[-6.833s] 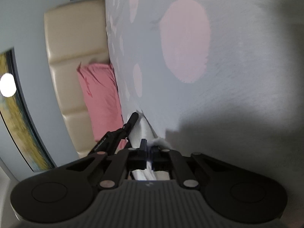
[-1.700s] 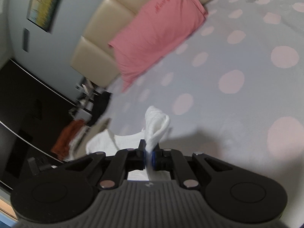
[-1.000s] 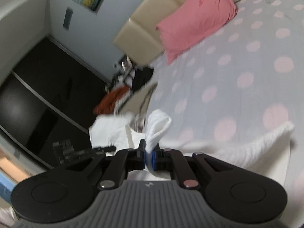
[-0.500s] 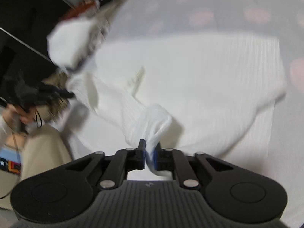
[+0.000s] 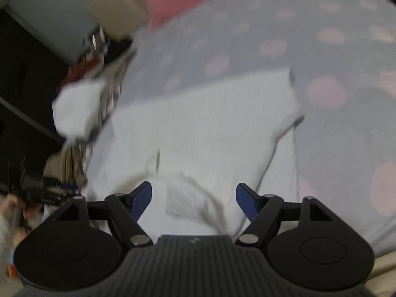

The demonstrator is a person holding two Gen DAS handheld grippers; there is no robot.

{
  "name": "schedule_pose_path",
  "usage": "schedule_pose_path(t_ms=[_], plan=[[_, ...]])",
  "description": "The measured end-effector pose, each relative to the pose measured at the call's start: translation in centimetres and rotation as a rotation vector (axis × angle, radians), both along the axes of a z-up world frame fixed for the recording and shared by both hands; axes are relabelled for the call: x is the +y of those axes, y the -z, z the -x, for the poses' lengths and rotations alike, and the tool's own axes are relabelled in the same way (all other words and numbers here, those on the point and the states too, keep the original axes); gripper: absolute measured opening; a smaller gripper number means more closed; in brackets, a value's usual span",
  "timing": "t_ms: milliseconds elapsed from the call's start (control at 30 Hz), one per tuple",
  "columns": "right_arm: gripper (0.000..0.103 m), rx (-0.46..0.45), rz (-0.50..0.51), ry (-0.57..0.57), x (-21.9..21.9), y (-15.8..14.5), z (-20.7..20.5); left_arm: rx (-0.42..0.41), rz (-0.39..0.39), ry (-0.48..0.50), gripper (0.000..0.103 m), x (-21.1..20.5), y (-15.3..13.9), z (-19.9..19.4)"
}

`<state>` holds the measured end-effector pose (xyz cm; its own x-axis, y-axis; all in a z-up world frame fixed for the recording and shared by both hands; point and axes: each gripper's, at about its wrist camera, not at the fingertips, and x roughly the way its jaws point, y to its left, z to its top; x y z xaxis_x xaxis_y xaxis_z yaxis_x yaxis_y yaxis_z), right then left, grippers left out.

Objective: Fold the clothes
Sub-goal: 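Open both grippers and move to the end of the folded garment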

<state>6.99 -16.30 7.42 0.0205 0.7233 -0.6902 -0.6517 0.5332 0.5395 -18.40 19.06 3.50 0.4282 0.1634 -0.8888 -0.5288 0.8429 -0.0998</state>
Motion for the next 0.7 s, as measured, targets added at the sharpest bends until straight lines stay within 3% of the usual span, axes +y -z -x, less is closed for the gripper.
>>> schedule_pose_path(t_ms=[133, 233, 333, 433, 500, 633, 700], plan=[[0.083, -0.058, -0.021, 0.16, 0.6, 0.2, -2.7, -0.094, -0.064, -0.218, 0.062, 3.3, 1.4, -3.4], [0.083, 0.049, -0.095, 0.27, 0.7, 2.4, -6.8, -0.123, -0.056, -0.385, 0.062, 6.1, 3.3, -5.8], [0.083, 0.168, -0.069, 0.335, 2.1, 5.4, -11.1, -0.168, 0.004, -0.414, 0.062, 8.1, 5.2, -7.1], [0.083, 0.306, 0.044, 0.374, 3.3, 8.5, -14.4, -0.129, -0.024, -0.453, 0.061, 9.2, 6.8, -7.6], [0.083, 0.374, 0.02, 0.385, 2.9, 10.0, -14.9, -0.172, -0.032, -0.445, 0.061, 9.2, 7.4, -7.0], [0.083, 0.446, -0.012, 0.36, 2.4, 12.2, -14.4, -0.274, 0.053, -0.427, 0.061, 9.4, 8.2, -5.5], [0.083, 0.434, 0.012, 0.346, 2.9, 12.6, -14.3, -0.265, 0.065, -0.408, 0.061, 9.4, 8.5, -5.6]])
